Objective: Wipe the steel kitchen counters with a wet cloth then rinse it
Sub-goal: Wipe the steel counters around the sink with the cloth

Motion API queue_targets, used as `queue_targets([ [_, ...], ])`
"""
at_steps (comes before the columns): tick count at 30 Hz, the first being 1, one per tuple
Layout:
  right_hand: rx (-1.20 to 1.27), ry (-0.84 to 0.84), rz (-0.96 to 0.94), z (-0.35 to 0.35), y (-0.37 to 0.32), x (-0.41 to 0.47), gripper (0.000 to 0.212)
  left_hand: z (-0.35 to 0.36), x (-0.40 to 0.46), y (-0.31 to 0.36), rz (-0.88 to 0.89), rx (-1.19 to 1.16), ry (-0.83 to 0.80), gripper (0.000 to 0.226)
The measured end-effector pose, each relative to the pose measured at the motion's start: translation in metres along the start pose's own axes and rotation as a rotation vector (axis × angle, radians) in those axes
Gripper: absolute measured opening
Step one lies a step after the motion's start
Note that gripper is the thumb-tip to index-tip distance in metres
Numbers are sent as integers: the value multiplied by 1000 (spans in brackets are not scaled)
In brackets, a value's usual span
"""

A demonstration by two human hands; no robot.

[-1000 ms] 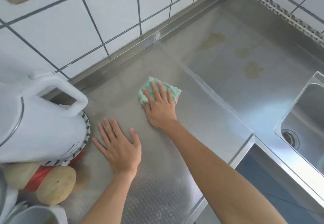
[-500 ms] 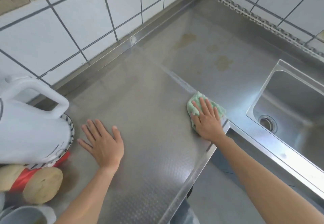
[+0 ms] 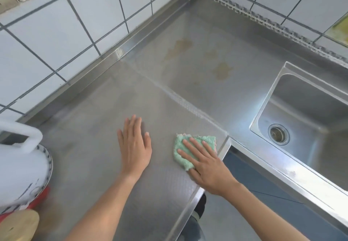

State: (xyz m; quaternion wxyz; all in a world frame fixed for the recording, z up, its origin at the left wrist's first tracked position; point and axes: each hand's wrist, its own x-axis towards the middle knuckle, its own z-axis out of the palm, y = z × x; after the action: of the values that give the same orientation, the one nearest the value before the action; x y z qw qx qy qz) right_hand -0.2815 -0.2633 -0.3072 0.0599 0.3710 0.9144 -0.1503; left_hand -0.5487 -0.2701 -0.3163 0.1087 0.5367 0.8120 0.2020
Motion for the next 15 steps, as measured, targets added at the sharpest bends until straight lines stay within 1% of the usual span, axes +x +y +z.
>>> queue_targets([
  [2,-8,1,115,-15,42,-2,59,11,13,15,-94,17,-18,56],
  [4,21,40,274,-28,76,15,59,24,18,27,-194,47,-1,60],
  [5,44,66,369,-35,87,31,58,31,18,31,-212,83,22,62],
  [7,88,117,544,-44,95,73,57,41,15,32,-207,162,77,67],
  [9,114,143,604,-48,81,116,58,47,15,30,-200,208,121,69],
  [11,116,145,514,-44,50,142,58,49,16,27,-205,224,139,68],
  [13,96,153,333,-34,17,146,58,49,15,28,-206,231,145,67],
  [15,73,134,129,-22,2,126,58,48,15,29,-204,235,144,67],
])
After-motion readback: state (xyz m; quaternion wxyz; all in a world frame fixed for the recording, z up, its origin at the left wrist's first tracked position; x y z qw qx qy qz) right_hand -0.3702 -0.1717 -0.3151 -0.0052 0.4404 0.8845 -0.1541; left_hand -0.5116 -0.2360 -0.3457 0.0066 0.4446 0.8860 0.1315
